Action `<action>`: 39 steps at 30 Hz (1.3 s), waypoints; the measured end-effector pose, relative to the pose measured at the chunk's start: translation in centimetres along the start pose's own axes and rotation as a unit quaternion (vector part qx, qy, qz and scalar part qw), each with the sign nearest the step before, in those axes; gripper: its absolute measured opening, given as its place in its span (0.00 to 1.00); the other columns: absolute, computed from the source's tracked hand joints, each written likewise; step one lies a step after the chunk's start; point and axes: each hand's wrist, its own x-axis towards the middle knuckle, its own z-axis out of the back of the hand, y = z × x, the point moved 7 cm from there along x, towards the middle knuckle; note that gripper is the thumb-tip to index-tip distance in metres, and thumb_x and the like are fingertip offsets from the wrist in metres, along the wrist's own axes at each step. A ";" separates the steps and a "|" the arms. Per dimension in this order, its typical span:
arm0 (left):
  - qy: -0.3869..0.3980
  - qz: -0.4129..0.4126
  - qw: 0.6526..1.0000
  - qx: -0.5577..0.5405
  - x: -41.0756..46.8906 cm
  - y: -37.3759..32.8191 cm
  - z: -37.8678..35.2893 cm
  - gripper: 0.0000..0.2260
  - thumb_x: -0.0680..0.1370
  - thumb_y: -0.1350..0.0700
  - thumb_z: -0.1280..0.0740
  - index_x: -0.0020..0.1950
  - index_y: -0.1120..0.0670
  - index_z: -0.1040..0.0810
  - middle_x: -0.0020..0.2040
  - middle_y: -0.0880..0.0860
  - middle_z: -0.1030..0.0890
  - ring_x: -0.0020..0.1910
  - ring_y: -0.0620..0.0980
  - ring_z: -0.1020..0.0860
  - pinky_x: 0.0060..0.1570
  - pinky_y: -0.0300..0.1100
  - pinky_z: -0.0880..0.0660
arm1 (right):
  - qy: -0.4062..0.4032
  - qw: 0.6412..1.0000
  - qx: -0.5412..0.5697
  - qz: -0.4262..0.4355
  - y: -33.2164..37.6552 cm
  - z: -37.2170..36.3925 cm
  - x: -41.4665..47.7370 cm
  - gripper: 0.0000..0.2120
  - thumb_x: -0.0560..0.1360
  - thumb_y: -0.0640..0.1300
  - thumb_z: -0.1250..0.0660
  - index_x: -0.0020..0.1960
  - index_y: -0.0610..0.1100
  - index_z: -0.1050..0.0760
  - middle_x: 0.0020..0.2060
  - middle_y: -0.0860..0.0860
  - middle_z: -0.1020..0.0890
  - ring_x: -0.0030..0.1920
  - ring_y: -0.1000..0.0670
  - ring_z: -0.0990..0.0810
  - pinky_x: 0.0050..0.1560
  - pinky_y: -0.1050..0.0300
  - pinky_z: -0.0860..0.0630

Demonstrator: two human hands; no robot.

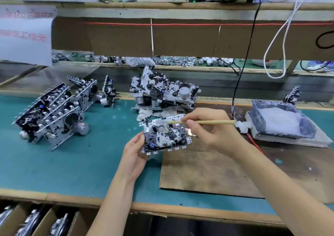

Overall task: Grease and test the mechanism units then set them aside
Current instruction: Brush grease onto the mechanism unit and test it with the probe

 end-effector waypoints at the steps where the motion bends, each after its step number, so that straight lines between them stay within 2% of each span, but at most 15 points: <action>1: 0.000 0.000 1.000 -0.004 0.0 0.0 0.0 0.20 0.73 0.57 0.38 0.63 0.64 0.26 0.50 0.56 0.17 0.45 0.51 0.17 0.43 0.42 0.20 | -0.012 1.000 -0.013 0.026 0.4 0.1 0.0 0.10 0.74 0.34 0.37 0.51 0.35 0.20 0.39 0.42 0.18 0.39 0.47 0.21 0.39 0.54 0.24; 3: -0.002 0.000 1.000 -0.011 0.0 0.0 0.1 0.20 0.73 0.57 0.38 0.63 0.64 0.26 0.51 0.56 0.17 0.46 0.51 0.18 0.44 0.42 0.20 | -0.001 0.995 -0.064 0.080 1.1 -0.5 0.1 0.13 0.74 0.32 0.38 0.58 0.34 0.24 0.46 0.41 0.19 0.45 0.47 0.20 0.47 0.54 0.22; 5: -0.002 -0.003 1.000 -0.014 -0.1 -0.1 0.0 0.20 0.73 0.57 0.38 0.62 0.64 0.26 0.51 0.57 0.17 0.47 0.51 0.18 0.45 0.42 0.20 | 0.062 0.979 -0.168 0.101 0.8 -2.3 0.3 0.15 0.77 0.36 0.39 0.62 0.35 0.27 0.55 0.39 0.21 0.54 0.40 0.22 0.57 0.47 0.25; 8: 0.005 -0.011 1.000 -0.017 -0.1 -0.2 -0.3 0.18 0.73 0.57 0.38 0.60 0.63 0.25 0.49 0.56 0.16 0.45 0.50 0.17 0.44 0.41 0.20 | 0.240 0.892 -0.381 0.035 -2.4 -5.8 0.4 0.34 0.75 0.60 0.41 0.73 0.41 0.42 0.72 0.43 0.37 0.74 0.45 0.43 0.72 0.40 0.52; 9: 0.006 -0.013 1.000 -0.020 -0.1 -0.2 -0.3 0.17 0.73 0.57 0.39 0.59 0.63 0.25 0.48 0.56 0.16 0.44 0.50 0.17 0.42 0.41 0.20 | 0.279 0.863 -0.421 0.022 -3.2 -6.6 0.4 0.41 0.73 0.65 0.41 0.75 0.42 0.48 0.74 0.45 0.43 0.75 0.46 0.50 0.72 0.39 0.58; 11: 0.006 -0.015 1.000 -0.027 -0.1 -0.3 -0.4 0.15 0.72 0.58 0.39 0.56 0.61 0.24 0.45 0.54 0.15 0.42 0.49 0.17 0.40 0.40 0.20 | 0.306 0.835 -0.456 0.019 -3.8 -7.5 0.6 0.47 0.70 0.67 0.39 0.75 0.41 0.54 0.75 0.45 0.47 0.75 0.46 0.53 0.70 0.35 0.61; 17: 0.007 -0.017 0.999 -0.026 -0.1 -0.3 -0.5 0.13 0.72 0.58 0.39 0.54 0.59 0.23 0.43 0.53 0.15 0.40 0.47 0.17 0.37 0.39 0.20 | 0.273 0.854 -0.442 0.022 -3.7 -7.9 1.7 0.46 0.68 0.63 0.32 0.74 0.40 0.48 0.68 0.44 0.36 0.70 0.45 0.41 0.69 0.34 0.57; 20: 0.006 -0.020 0.999 -0.033 -0.2 -0.3 -0.6 0.13 0.72 0.59 0.39 0.54 0.59 0.23 0.44 0.53 0.15 0.40 0.48 0.16 0.36 0.39 0.20 | 0.273 0.874 -0.402 0.009 -3.5 -7.3 1.4 0.46 0.69 0.64 0.34 0.75 0.42 0.50 0.71 0.45 0.39 0.72 0.47 0.45 0.71 0.37 0.58; 22: -0.002 -0.024 0.999 -0.033 -0.1 -0.4 -0.3 0.12 0.73 0.59 0.39 0.54 0.60 0.23 0.44 0.54 0.15 0.41 0.48 0.16 0.37 0.39 0.20 | 0.218 0.927 -0.303 0.026 -2.2 -6.2 1.5 0.37 0.72 0.56 0.33 0.73 0.41 0.43 0.70 0.44 0.34 0.71 0.47 0.39 0.71 0.41 0.47; 24: -0.019 -0.025 0.999 -0.029 0.0 -0.3 0.1 0.11 0.77 0.61 0.41 0.55 0.60 0.23 0.44 0.53 0.15 0.40 0.47 0.17 0.38 0.38 0.20 | 0.097 0.970 -0.204 0.085 -0.1 -4.0 1.6 0.20 0.74 0.42 0.33 0.65 0.37 0.28 0.56 0.41 0.21 0.56 0.44 0.23 0.58 0.45 0.28; 25: -0.028 -0.024 0.999 -0.027 0.1 -0.3 0.3 0.11 0.78 0.62 0.42 0.55 0.60 0.23 0.44 0.53 0.15 0.40 0.47 0.17 0.39 0.38 0.20 | 0.051 0.979 -0.167 0.108 0.7 -3.0 1.4 0.15 0.74 0.38 0.35 0.60 0.36 0.25 0.47 0.42 0.18 0.47 0.44 0.19 0.48 0.48 0.24; 27: -0.038 -0.024 0.999 -0.020 0.2 -0.3 0.5 0.11 0.79 0.62 0.43 0.57 0.61 0.23 0.45 0.53 0.15 0.41 0.47 0.17 0.40 0.39 0.20 | 0.022 0.983 -0.115 0.143 1.8 -1.9 0.8 0.13 0.76 0.39 0.37 0.57 0.34 0.23 0.37 0.46 0.20 0.36 0.47 0.21 0.37 0.53 0.24; 29: -0.045 -0.026 0.999 -0.014 0.2 -0.3 0.6 0.12 0.79 0.62 0.43 0.57 0.61 0.24 0.46 0.53 0.15 0.42 0.47 0.17 0.42 0.39 0.21 | 0.016 0.981 -0.107 0.159 2.5 -1.5 0.2 0.15 0.77 0.43 0.39 0.54 0.34 0.21 0.34 0.47 0.22 0.32 0.48 0.23 0.33 0.55 0.26; 33: -0.059 -0.023 0.998 -0.014 0.1 -0.4 0.7 0.12 0.80 0.62 0.44 0.58 0.62 0.24 0.47 0.55 0.16 0.43 0.48 0.18 0.44 0.40 0.21 | 0.025 0.981 -0.116 0.153 2.8 -1.4 -0.7 0.14 0.76 0.42 0.40 0.45 0.35 0.19 0.30 0.46 0.21 0.30 0.49 0.24 0.30 0.55 0.27; 39: -0.061 -0.022 0.998 -0.009 0.2 -0.3 0.7 0.12 0.81 0.63 0.44 0.58 0.63 0.25 0.46 0.55 0.17 0.42 0.48 0.18 0.43 0.40 0.21 | 0.057 0.985 -0.116 0.117 2.3 -2.0 -1.0 0.15 0.76 0.43 0.41 0.41 0.36 0.19 0.28 0.48 0.23 0.29 0.52 0.27 0.29 0.59 0.30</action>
